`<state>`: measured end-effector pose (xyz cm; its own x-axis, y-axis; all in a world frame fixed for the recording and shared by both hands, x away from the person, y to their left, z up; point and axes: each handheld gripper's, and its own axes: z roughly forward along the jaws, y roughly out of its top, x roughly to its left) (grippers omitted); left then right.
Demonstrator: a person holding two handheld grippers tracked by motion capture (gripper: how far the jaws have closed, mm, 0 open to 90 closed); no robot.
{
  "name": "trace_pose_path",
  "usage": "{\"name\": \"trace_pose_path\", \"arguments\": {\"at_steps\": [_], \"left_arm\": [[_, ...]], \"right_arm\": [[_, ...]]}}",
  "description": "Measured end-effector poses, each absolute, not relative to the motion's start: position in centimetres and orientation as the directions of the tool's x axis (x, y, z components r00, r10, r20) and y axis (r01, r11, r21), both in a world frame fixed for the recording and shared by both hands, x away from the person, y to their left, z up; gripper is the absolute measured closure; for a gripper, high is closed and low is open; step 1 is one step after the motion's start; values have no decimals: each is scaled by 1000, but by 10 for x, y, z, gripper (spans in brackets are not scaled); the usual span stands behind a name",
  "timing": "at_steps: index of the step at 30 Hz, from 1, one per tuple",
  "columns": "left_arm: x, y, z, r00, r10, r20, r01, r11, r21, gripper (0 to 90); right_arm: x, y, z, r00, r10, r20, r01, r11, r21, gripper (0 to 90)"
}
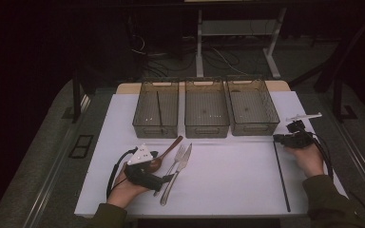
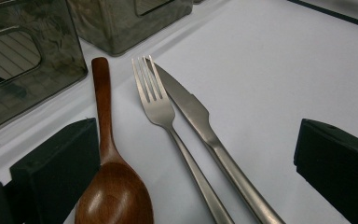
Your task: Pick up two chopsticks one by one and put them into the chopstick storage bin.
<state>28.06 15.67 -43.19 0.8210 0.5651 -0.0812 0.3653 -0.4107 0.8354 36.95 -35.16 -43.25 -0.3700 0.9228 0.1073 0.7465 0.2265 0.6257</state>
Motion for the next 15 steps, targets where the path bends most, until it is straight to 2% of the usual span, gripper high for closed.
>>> {"name": "trace_pose_path", "arguments": {"at_steps": [5,15], "left_arm": [[280,156,-432,821,565,-82,366,-411,835,0],[280,156,-432,821,565,-82,367,-411,834,0]], "right_arm": [[368,-351,-438,-368,923,112,765,232,601,790],[371,-343,-442,-377,921,93,767,255,589,816]]}}
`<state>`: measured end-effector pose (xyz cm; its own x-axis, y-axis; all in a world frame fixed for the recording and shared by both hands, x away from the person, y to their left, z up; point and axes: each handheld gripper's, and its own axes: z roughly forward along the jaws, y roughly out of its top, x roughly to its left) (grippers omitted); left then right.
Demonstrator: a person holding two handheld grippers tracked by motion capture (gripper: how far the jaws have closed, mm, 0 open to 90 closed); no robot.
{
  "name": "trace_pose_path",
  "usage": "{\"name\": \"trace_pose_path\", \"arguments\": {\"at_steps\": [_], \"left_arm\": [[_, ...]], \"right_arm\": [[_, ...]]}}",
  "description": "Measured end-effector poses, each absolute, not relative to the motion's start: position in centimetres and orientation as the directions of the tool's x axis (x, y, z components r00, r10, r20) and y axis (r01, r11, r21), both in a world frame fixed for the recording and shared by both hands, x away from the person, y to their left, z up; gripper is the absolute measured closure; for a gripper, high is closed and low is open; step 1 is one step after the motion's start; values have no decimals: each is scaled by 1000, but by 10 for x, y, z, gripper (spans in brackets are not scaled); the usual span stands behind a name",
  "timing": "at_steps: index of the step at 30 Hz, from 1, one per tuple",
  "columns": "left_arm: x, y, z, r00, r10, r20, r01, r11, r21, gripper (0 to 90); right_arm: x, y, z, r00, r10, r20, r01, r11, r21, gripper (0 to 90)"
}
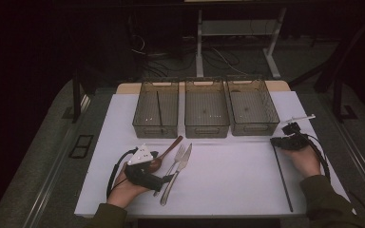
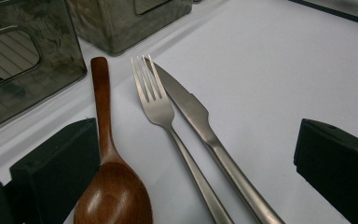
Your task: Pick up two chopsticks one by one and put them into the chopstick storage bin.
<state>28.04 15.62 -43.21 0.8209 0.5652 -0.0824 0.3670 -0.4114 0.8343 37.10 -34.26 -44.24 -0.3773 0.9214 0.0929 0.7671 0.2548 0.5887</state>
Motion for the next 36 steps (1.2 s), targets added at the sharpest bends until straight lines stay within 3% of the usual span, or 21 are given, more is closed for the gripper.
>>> {"name": "trace_pose_path", "arguments": {"at_steps": [31,36], "left_arm": [[280,156,-432,823,562,-80,365,-418,832,0],[280,156,-432,825,559,-79,363,-419,832,0]], "right_arm": [[382,-262,-445,-573,818,41,657,429,621,836],[380,-270,-440,-565,822,75,660,395,639,757]]}}
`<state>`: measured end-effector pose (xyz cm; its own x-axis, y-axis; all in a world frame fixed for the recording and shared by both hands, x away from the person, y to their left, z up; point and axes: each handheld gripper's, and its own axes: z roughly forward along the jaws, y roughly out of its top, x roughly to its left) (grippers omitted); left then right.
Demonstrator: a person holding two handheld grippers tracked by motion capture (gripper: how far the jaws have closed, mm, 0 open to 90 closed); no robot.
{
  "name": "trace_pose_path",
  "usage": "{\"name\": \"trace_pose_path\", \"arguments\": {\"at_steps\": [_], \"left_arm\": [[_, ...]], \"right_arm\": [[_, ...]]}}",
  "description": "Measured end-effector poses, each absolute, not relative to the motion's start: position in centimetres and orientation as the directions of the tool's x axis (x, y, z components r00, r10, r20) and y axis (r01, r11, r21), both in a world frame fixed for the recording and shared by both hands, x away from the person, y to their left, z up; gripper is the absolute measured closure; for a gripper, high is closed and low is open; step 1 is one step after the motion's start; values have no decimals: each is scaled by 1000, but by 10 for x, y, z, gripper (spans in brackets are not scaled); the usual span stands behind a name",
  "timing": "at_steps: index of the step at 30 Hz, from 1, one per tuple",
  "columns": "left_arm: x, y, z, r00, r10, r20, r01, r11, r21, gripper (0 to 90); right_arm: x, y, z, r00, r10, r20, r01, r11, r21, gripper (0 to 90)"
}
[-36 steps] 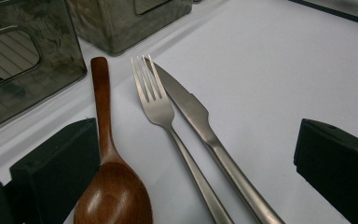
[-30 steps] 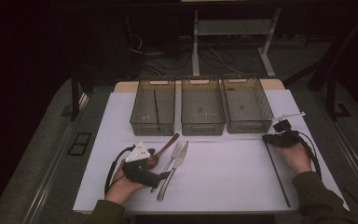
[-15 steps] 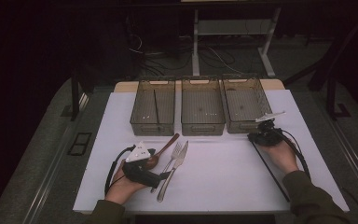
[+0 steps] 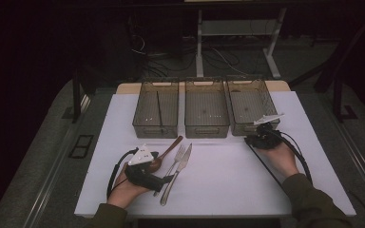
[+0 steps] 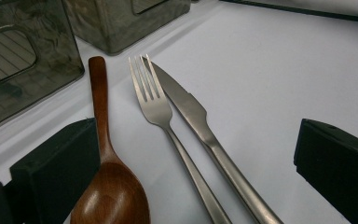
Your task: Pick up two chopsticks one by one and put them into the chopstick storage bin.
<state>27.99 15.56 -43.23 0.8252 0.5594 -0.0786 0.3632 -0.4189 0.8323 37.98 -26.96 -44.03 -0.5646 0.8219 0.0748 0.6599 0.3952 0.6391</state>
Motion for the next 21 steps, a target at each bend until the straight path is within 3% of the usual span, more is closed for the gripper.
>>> {"name": "trace_pose_path", "arguments": {"at_steps": [7,21], "left_arm": [[279,155,-433,826,558,-86,367,-414,833,0],[277,157,-433,824,560,-92,369,-406,836,0]], "right_arm": [[361,-285,-426,-560,822,99,652,365,664,703],[305,-304,-419,-596,796,104,642,395,657,689]]}}
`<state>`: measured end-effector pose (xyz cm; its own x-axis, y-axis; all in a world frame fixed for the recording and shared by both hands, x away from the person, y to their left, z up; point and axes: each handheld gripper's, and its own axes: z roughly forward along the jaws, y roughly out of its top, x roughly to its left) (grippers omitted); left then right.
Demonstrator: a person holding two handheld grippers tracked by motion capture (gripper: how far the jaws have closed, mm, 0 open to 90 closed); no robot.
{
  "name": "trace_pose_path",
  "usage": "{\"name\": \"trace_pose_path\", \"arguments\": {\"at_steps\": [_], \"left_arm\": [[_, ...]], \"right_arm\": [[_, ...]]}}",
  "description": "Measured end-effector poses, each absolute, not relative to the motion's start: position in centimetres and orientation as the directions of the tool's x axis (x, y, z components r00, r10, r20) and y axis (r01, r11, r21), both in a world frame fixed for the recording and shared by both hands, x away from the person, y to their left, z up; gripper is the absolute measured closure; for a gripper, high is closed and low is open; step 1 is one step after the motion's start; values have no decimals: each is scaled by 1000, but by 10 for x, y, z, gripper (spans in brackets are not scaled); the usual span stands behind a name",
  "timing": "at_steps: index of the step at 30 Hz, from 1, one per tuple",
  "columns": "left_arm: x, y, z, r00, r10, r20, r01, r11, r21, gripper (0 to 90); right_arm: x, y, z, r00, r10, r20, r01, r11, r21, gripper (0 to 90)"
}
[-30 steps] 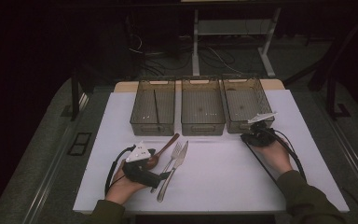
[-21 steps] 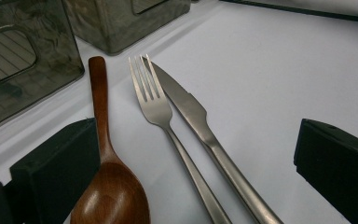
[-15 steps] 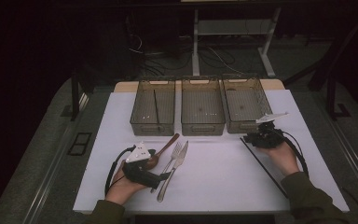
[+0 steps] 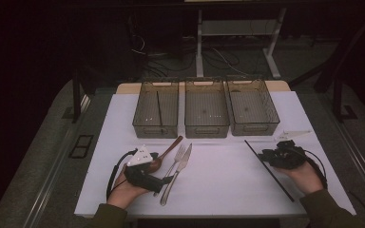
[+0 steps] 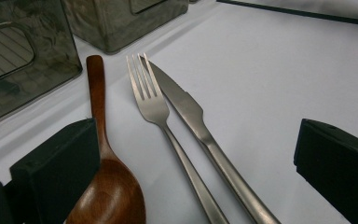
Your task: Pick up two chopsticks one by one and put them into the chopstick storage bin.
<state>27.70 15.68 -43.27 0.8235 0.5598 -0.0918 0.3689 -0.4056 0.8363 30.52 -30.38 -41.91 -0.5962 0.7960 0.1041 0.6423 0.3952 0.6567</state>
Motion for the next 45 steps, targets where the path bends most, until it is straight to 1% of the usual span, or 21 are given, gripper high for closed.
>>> {"name": "trace_pose_path", "arguments": {"at_steps": [7,16,20,26,30,36,42,45], "left_arm": [[277,156,-433,824,559,-90,371,-413,832,0],[277,157,-433,825,558,-89,369,-413,833,0],[277,156,-433,825,558,-89,369,-413,833,0],[276,155,-433,826,556,-90,369,-414,832,0],[276,154,-433,829,553,-86,366,-419,831,0],[276,154,-432,829,553,-84,364,-419,832,0],[276,154,-432,828,555,-84,365,-418,832,0],[276,154,-432,828,555,-84,364,-418,832,0]], "right_arm": [[279,-312,-428,-588,803,99,665,410,625,705],[265,-320,-436,-550,830,94,693,391,606,746],[264,-319,-440,-559,825,85,697,412,587,761],[264,-318,-441,-564,824,54,686,431,586,822],[264,-319,-441,-569,820,56,684,435,586,833],[268,-324,-441,-560,821,106,703,404,585,848],[270,-327,-440,-557,823,109,705,399,586,848],[271,-330,-438,-550,824,138,710,374,597,848]]}}
